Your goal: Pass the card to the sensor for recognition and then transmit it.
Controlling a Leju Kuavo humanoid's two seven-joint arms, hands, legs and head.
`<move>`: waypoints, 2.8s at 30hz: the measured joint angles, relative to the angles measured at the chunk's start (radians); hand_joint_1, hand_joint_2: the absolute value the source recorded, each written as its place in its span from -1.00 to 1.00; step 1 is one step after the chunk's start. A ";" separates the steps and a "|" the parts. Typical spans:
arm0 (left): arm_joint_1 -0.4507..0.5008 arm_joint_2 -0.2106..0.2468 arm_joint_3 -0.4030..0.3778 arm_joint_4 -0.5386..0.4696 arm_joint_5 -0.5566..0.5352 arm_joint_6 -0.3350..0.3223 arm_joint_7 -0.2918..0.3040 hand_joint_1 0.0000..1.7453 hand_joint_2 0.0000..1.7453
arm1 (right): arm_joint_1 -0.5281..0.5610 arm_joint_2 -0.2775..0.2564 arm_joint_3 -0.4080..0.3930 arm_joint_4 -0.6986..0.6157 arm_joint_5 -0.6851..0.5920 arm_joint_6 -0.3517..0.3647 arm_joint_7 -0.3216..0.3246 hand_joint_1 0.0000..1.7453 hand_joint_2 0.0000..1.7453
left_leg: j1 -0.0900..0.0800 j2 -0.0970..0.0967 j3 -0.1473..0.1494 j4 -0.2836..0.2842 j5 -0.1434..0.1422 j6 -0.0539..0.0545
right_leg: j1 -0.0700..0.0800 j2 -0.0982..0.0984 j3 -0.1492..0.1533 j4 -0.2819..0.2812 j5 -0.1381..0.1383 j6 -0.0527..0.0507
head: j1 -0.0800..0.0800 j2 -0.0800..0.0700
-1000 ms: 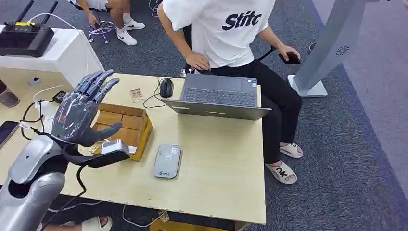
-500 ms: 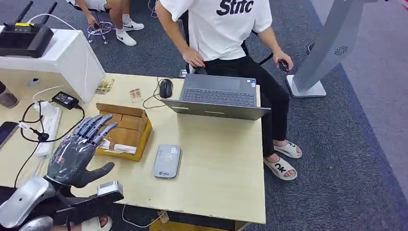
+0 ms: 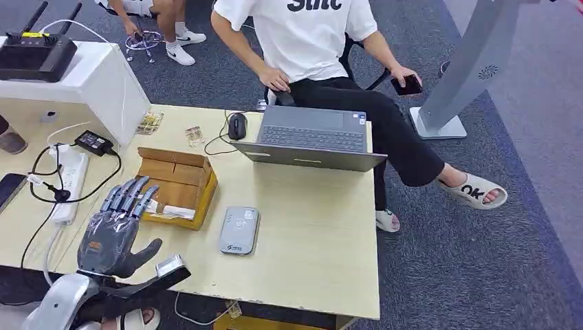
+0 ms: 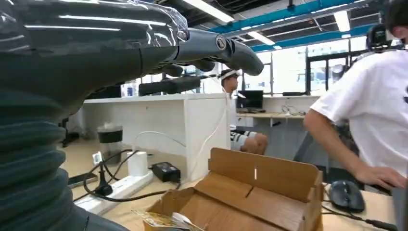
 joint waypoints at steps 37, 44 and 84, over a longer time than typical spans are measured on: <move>-0.094 0.021 0.119 0.300 0.130 -0.118 -0.226 -1.00 1.00 | -0.002 -0.008 0.028 0.000 0.073 0.008 -0.011 -1.00 1.00 | 0.000 0.000 0.000 0.000 0.000 0.000 | 0.000 0.000 0.000 0.000 0.000 0.000 | 0.000 0.000; -0.134 0.044 0.118 0.319 0.067 -0.077 -0.236 -1.00 1.00 | -0.003 -0.009 0.034 0.001 0.085 0.018 -0.008 -1.00 1.00 | 0.000 0.000 0.000 0.000 0.000 0.000 | 0.000 0.000 0.000 0.000 0.000 0.000 | 0.000 0.000; -0.224 -0.027 0.071 0.498 0.043 -0.009 -0.276 -0.86 1.00 | -0.007 -0.010 0.074 0.005 0.116 0.023 -0.012 -1.00 1.00 | 0.000 0.000 0.000 0.000 0.000 0.000 | 0.000 0.000 0.000 0.000 0.000 0.000 | 0.000 0.000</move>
